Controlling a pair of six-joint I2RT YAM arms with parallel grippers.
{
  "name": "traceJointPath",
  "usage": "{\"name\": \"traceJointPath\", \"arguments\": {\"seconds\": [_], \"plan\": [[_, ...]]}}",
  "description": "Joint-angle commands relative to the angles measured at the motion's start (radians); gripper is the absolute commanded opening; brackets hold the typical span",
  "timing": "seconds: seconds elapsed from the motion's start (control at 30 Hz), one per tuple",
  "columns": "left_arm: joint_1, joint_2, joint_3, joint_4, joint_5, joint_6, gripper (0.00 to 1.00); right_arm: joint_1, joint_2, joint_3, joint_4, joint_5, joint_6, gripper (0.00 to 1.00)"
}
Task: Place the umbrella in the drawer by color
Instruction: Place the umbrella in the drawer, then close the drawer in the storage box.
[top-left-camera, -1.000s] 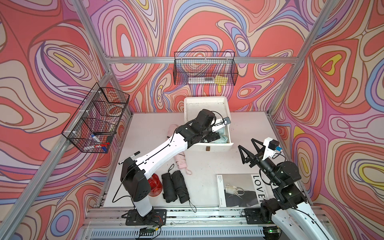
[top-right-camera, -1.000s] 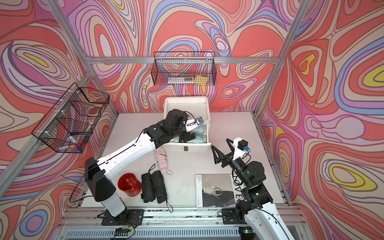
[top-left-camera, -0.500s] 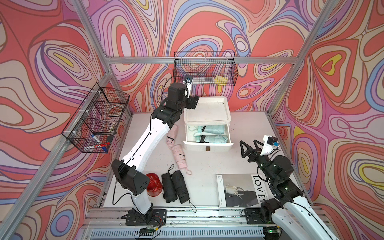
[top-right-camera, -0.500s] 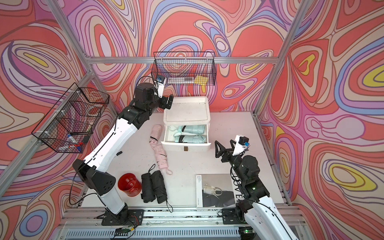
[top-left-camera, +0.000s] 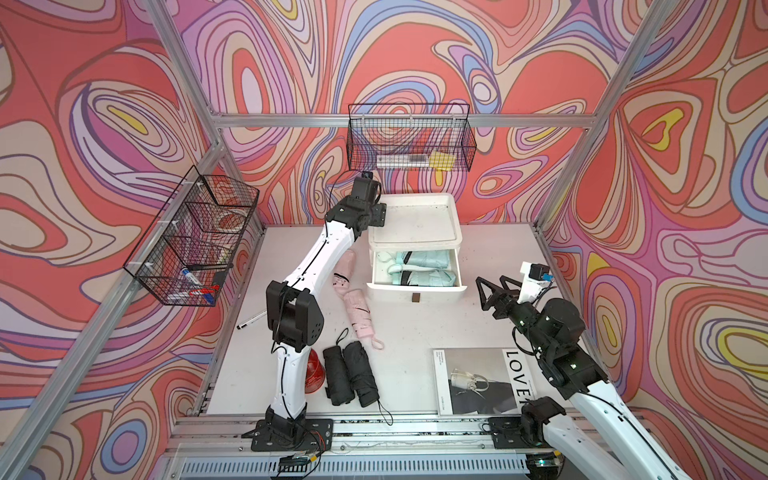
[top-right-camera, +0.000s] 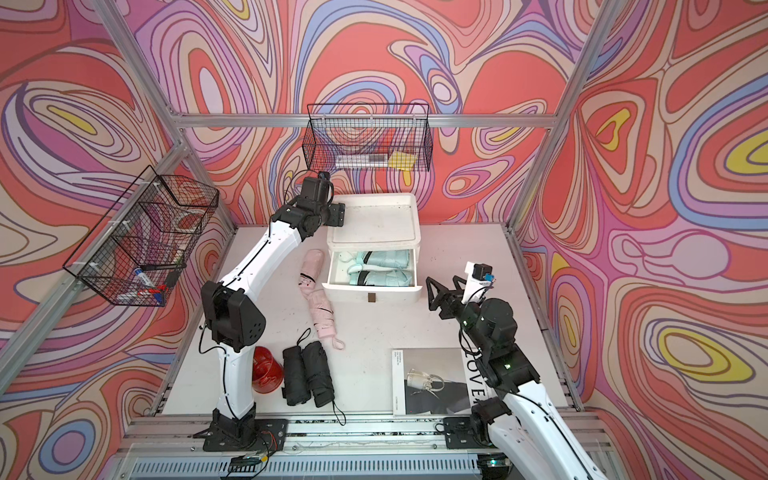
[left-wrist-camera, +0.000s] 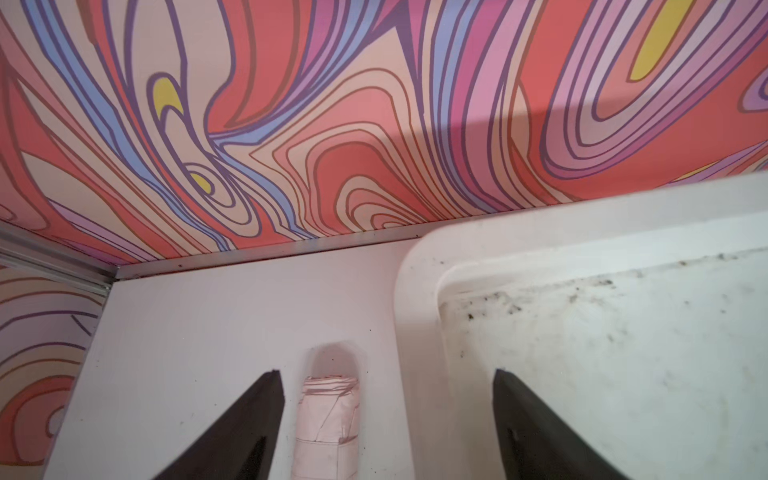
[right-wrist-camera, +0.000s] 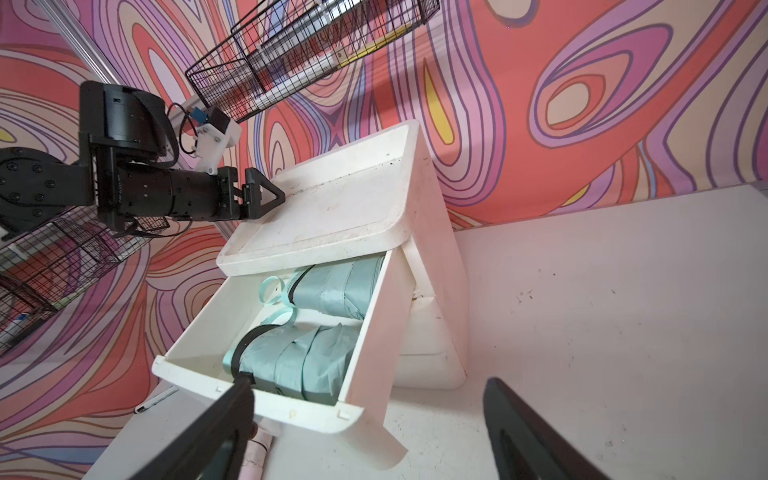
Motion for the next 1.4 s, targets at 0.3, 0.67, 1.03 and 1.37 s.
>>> {"name": "traceJointPath", "arguments": {"seconds": [0.3,0.67,1.03,1.37], "plan": [[-0.015,0.016,0.040,-0.171,0.031,-0.241,0.09,0.087,0.125,0.166,-0.228,0.002,0.070,0.66],[-0.020,0.006,0.053,-0.558,-0.107,-0.611,0.00,0.617,0.341,0.278,-0.263,0.426,0.045,0.63],[-0.020,-0.093,-0.113,-0.531,-0.007,-0.606,0.00,0.642,0.533,0.210,-0.041,0.486,0.045,0.67],[-0.058,-0.102,-0.150,-0.501,0.086,-0.566,0.00,0.593,0.586,0.243,0.135,0.474,-0.066,0.68]]}}
